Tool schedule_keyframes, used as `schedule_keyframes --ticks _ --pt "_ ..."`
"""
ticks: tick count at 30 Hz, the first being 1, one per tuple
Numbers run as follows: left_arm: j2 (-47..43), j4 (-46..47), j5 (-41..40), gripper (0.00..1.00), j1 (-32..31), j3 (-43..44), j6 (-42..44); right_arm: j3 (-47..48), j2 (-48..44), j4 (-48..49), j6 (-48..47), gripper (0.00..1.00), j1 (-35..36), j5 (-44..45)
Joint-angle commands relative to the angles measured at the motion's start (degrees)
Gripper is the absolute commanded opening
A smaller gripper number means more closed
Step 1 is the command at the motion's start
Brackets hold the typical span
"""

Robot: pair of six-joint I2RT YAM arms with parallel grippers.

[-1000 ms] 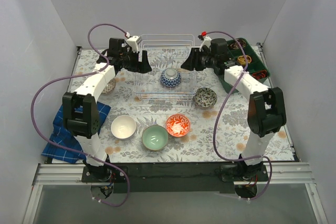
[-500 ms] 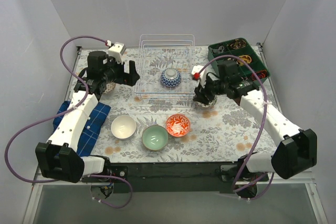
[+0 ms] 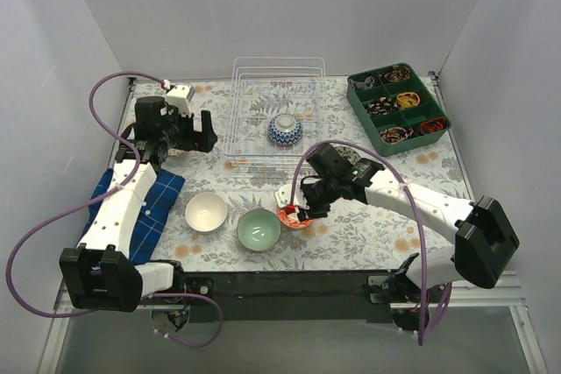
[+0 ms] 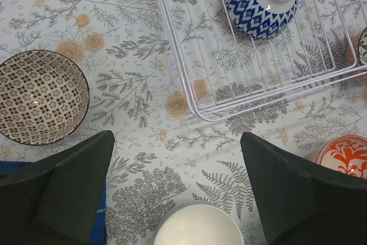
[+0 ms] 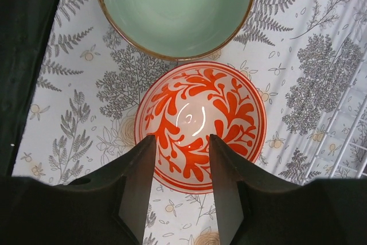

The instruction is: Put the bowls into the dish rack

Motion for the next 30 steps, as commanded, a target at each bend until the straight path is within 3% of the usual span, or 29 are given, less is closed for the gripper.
schedule_keyframes --ticks 1,20,30 --pt "-3.20 -0.71 -0.12 0.94 0.47 0.65 0.61 0.47 2.58 -1.15 -7.05 0.50 0.75 2.89" --pt "-3.90 -0.36 1.46 0.94 0.56 -0.84 -0.53 -5.51 3.55 0.34 -7.94 0.50 4.89 7.02" --pt "-4.16 0.25 3.04 0.94 0.56 -1.37 -1.94 -1.74 -0.41 0.17 -3.19 0.48 4.97 9.67"
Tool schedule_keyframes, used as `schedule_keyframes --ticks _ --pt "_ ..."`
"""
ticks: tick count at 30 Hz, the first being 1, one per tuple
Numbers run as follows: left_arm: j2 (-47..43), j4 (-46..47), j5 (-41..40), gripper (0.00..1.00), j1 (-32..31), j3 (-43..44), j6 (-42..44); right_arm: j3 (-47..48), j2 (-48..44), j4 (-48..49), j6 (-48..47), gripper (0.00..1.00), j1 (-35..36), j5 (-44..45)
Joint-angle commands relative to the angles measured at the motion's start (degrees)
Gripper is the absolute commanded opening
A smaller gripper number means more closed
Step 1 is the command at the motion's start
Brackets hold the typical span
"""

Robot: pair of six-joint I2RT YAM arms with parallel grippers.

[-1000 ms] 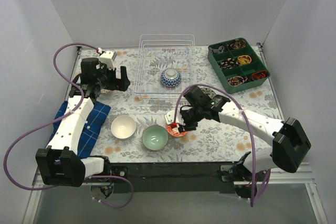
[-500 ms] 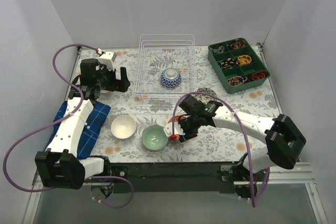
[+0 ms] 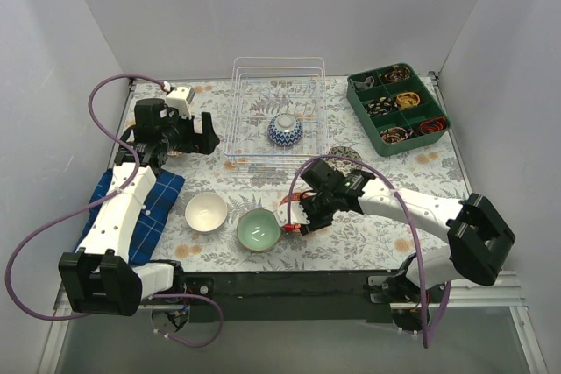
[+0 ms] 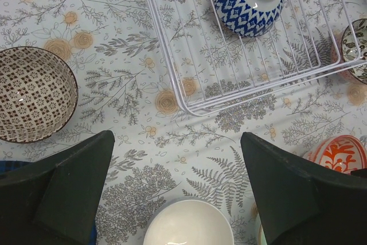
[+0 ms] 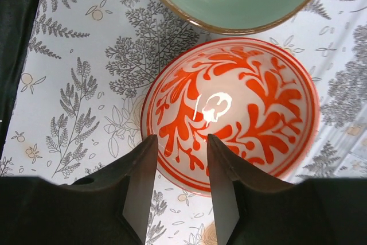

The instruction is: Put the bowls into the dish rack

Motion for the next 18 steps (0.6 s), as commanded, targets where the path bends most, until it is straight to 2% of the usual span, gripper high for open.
schedule_keyframes --ticks 1,18 --pt "-2.35 0.89 1.56 0.94 0.27 -0.76 -0.84 3.34 -3.80 -1.06 2.21 0.48 0.56 -0.37" --pt "-3.23 0.98 2.09 0.94 0.27 -1.46 -1.55 -1.93 -3.54 0.51 2.12 0.48 2.40 -0.64"
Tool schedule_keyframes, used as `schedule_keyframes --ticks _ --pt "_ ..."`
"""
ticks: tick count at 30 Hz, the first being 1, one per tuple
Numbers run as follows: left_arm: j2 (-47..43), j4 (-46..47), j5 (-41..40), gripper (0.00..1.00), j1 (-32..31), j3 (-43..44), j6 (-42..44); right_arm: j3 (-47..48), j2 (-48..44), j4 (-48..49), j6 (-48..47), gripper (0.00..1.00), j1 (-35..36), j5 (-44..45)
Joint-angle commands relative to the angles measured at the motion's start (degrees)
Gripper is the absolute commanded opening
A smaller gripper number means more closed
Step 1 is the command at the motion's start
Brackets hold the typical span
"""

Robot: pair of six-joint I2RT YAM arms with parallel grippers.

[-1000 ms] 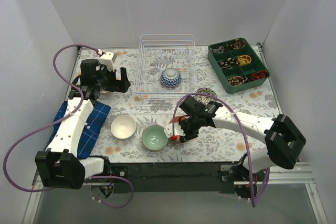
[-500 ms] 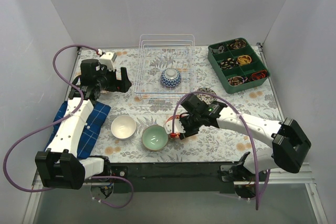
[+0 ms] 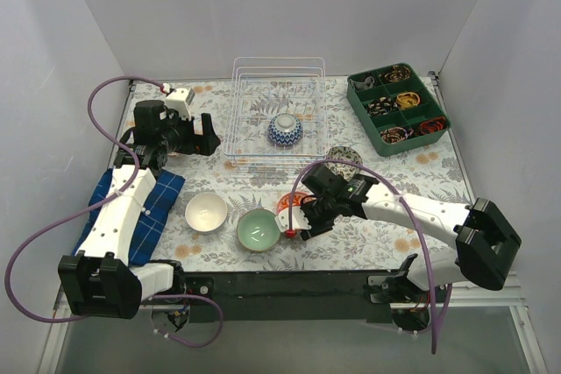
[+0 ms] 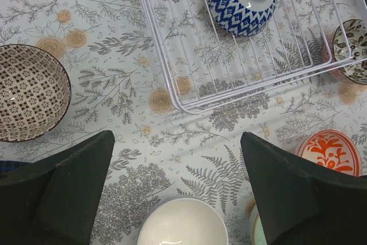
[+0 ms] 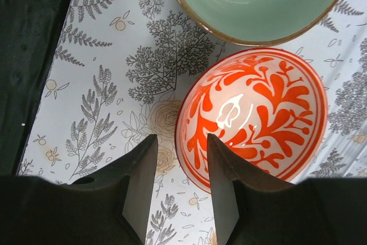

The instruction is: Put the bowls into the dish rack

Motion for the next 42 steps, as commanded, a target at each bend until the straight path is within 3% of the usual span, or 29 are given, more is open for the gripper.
schedule_keyframes --ticks 1,14,28,31,33,35,42 --pt "-2.22 0.80 1.02 0.94 0.27 -0.61 -0.41 -1.32 -0.06 1.13 0.22 0.48 0.68 0.04" --pt "-2.75 1.06 1.72 0.94 1.06 -0.61 -0.94 -2.81 1.00 7.19 2.60 0.35 0.94 2.59" --pt "-3.89 1.50 3.12 0.94 2.03 -1.66 -2.08 -4.84 1.61 9.21 2.77 0.30 1.38 3.20" --pt "-3.89 1.50 3.39 0.94 2.12 -1.31 -2.34 -4.84 1.61 10.18 3.38 0.25 1.38 4.26" --pt "-3.72 1.50 3.56 0.94 2.12 -1.14 -2.43 -3.97 0.91 10.01 4.00 0.15 1.38 6.09" --pt "-3.46 1.59 3.83 0.94 2.12 -0.78 -2.43 -2.73 -0.49 8.53 5.05 0.02 1.29 7.50" --pt "0.14 1.68 8.22 0.92 1.77 3.86 -3.22 16.49 -2.61 -9.55 10.41 0.01 0.86 7.87"
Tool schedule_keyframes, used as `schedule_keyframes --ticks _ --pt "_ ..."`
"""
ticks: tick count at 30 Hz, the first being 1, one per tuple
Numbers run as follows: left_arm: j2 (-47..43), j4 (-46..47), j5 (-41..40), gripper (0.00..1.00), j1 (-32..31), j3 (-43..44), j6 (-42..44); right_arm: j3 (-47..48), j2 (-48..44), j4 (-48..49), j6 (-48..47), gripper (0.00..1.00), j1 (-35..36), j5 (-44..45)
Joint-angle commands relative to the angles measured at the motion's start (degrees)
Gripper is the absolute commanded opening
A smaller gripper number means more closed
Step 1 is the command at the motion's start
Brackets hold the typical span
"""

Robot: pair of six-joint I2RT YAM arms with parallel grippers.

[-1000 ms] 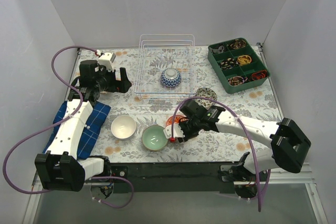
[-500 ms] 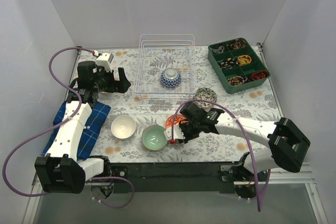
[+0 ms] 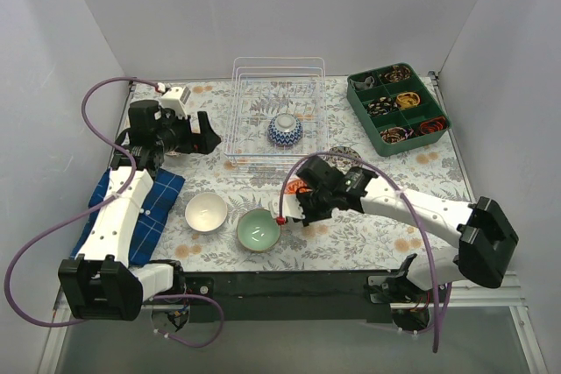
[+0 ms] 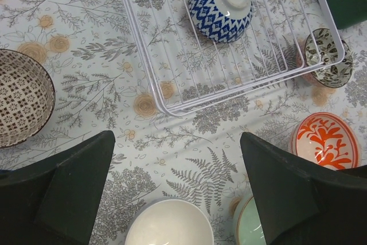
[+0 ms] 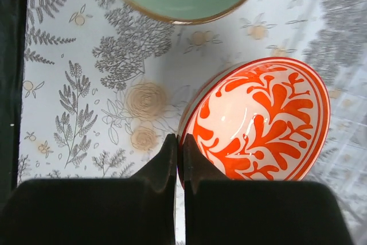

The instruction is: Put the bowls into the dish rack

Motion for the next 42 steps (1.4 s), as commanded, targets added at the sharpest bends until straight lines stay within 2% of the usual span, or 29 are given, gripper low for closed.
schedule_keyframes --ticks 1,5,8,9,10,12,15,16,17,18,19,21,25,30,34,42 --pt "2.16 0.96 3.87 0.92 -0.31 5.57 -0.88 15.61 -3.63 -9.80 3.47 0.01 -0.78 -0.38" --pt "7.33 1.48 3.88 0.90 -2.85 10.67 -0.01 30.00 -0.66 -12.37 7.58 0.01 -5.61 -4.41" --pt "11.46 2.01 3.44 0.91 -3.82 14.98 0.69 38.98 6.54 -12.10 17.15 0.01 -14.21 -13.53" --pt "12.70 1.84 3.18 0.89 -3.83 16.03 0.78 45.02 8.74 -12.10 20.05 0.01 -16.76 -20.26" --pt "13.76 1.92 3.09 0.89 -3.91 17.96 0.78 47.43 12.67 -11.15 26.69 0.01 -21.39 -22.94" --pt "17.01 1.93 3.08 0.87 -3.91 19.73 0.00 51.91 15.69 -8.69 32.35 0.01 -25.38 -31.70" --pt "21.58 1.84 4.22 0.80 -3.91 23.42 -1.49 51.59 19.21 0.79 43.08 0.01 -31.36 -40.07" --pt "22.72 1.75 4.66 0.73 -3.91 24.99 -1.76 50.63 20.78 3.43 45.28 0.01 -33.64 -41.85" --pt "24.91 1.75 5.10 0.68 -4.00 25.79 -1.94 50.09 21.67 8.59 51.66 0.01 -34.79 -43.43" --pt "25.97 1.75 5.45 0.60 -4.00 26.41 -2.11 49.39 22.72 12.38 55.63 0.01 -35.84 -47.62" --pt "26.94 1.84 6.15 0.30 -4.00 27.02 -2.12 47.91 24.56 15.55 60.03 0.01 -37.42 -48.97" --pt "29.58 1.75 4.94 0.00 -4.88 28.69 -1.85 46.76 26.41 24.52 68.30 0.01 -38.05 -52.39" --pt "34.40 0.61 4.84 0.00 -7.77 31.77 2.62 44.99 31.77 40.42 81.84 0.01 -37.70 -55.57" --pt "38.98 -1.85 3.79 0.00 -10.06 35.90 4.82 46.83 38.89 51.85 91.26 0.01 -37.53 -55.93" --pt "41.88 -3.43 2.56 0.00 -10.94 37.92 6.85 49.21 45.83 58.19 97.85 0.01 -37.09 -55.40" --pt "45.76 -5.37 1.85 0.00 -11.03 39.42 8.17 52.98 53.40 65.77 103.57 0.01 -34.72 -53.91"
